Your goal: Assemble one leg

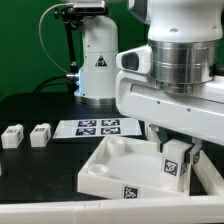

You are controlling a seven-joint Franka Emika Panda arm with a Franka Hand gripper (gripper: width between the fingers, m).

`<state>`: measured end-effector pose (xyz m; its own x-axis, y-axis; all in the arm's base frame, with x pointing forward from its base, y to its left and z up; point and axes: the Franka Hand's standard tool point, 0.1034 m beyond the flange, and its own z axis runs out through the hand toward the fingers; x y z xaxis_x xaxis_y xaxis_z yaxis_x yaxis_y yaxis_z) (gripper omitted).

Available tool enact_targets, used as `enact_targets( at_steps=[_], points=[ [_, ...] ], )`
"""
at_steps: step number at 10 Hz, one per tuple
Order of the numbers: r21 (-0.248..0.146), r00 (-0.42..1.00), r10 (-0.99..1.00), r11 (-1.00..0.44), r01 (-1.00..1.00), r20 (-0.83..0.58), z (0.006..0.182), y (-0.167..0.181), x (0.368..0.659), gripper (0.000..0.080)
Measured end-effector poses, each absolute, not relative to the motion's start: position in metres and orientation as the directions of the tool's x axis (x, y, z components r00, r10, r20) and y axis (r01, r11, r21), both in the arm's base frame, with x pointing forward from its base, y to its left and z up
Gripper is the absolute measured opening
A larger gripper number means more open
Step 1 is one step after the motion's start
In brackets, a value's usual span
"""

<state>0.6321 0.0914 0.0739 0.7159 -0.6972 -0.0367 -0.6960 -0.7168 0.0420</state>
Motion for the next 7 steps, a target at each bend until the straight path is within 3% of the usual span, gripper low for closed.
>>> enact_targets(
  at_steps=[1, 2, 3, 4, 7],
  points=[
    [0.04, 0.716, -0.697, -0.717, -0.696, -0.037, 0.075, 0.093, 0.632, 0.0377],
    [0.033, 0.727, -0.686, -0.728, -0.685, -0.038, 0.08, 0.095, 0.631, 0.0557],
    [0.025, 0.744, -0.667, -0.745, -0.666, -0.037, 0.085, 0.096, 0.632, 0.0557],
    [0.017, 0.768, -0.64, -0.768, -0.64, -0.035, 0.09, 0.097, 0.633, 0.063],
    [0.011, 0.779, -0.627, -0.779, -0.627, -0.034, 0.097, 0.099, 0.635, 0.0648]
  ],
)
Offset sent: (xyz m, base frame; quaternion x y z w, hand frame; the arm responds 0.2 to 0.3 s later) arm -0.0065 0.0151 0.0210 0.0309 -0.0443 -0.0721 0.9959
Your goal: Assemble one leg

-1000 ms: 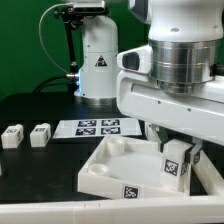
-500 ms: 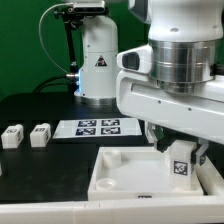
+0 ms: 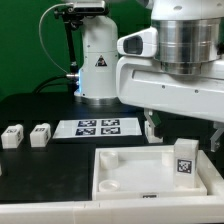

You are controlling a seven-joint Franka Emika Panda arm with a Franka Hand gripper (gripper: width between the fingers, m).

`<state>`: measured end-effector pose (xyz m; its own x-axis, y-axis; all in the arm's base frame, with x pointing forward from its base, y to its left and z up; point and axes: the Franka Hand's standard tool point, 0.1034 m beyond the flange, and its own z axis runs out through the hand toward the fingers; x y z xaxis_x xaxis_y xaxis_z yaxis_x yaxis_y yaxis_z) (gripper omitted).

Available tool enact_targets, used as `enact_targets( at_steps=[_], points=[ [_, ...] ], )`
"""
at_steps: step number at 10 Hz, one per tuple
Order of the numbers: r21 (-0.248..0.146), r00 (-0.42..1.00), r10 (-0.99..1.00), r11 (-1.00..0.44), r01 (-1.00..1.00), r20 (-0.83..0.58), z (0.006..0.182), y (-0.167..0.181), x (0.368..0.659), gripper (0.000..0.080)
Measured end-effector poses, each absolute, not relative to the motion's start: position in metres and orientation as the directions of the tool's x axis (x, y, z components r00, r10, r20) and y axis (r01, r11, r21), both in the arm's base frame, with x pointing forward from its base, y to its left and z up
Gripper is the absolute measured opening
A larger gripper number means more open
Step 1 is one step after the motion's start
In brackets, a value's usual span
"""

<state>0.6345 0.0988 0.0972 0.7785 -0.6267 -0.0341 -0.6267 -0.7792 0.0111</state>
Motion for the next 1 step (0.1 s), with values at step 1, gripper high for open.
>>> enact_targets(
  at_steps=[1],
  points=[
    [0.012, 0.778, -0.627, -0.779, -0.627, -0.035, 0.0965, 0.0987, 0.6343, 0.0648]
  ],
)
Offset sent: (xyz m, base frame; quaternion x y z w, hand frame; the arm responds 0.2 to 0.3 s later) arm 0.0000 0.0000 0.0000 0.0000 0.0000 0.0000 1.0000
